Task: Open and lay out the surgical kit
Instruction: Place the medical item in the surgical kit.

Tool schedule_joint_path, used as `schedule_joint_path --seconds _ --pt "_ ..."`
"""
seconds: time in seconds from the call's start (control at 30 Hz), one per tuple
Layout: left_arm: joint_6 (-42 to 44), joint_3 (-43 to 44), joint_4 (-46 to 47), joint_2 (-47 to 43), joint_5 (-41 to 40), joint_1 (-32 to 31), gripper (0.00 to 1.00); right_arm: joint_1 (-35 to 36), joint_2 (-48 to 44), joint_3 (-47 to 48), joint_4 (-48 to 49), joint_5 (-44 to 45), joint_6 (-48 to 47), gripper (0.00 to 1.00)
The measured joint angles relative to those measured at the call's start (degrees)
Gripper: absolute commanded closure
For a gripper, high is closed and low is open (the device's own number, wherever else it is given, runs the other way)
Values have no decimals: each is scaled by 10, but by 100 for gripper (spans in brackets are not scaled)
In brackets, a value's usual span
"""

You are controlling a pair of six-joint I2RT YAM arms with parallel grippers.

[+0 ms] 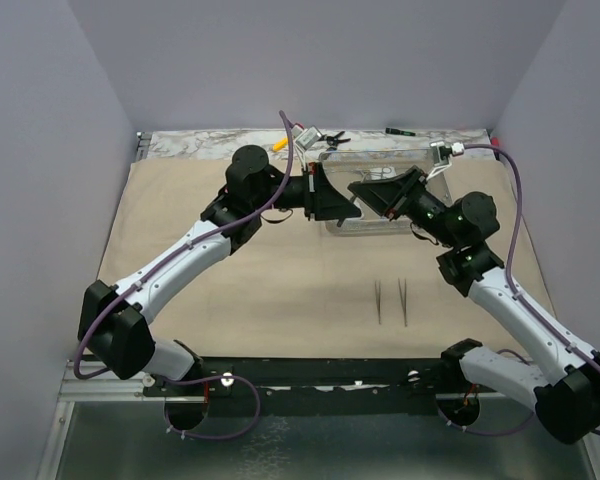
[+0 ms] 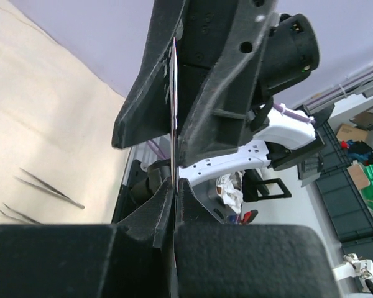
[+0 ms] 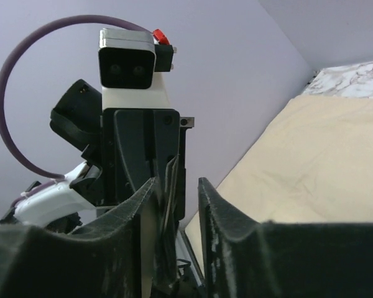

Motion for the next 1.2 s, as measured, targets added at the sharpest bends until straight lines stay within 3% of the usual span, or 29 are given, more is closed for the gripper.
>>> schedule_joint_path --seconds 0.13,0.3,0.4,0.53,0.67,0.93,1.2 --pt "-13 9 5 0 9 11 100 0 16 5 21 -17 7 88" --pt "-26 9 6 0 13 26 57 2 36 20 36 -29 17 99" --pt "-32 9 9 0 16 39 46 2 43 31 28 -29 12 99" --pt "-17 0 -2 -5 15 71 42 2 52 58 -26 -17 -12 99" --pt "56 -6 -85 -19 -10 104 41 2 71 112 -137 13 -60 99" --pt "240 -26 -277 -49 -186 130 41 19 162 160 -387 78 -142 99" --pt "308 -71 -358 -55 -333 131 41 104 210 106 -541 173 -150 99"
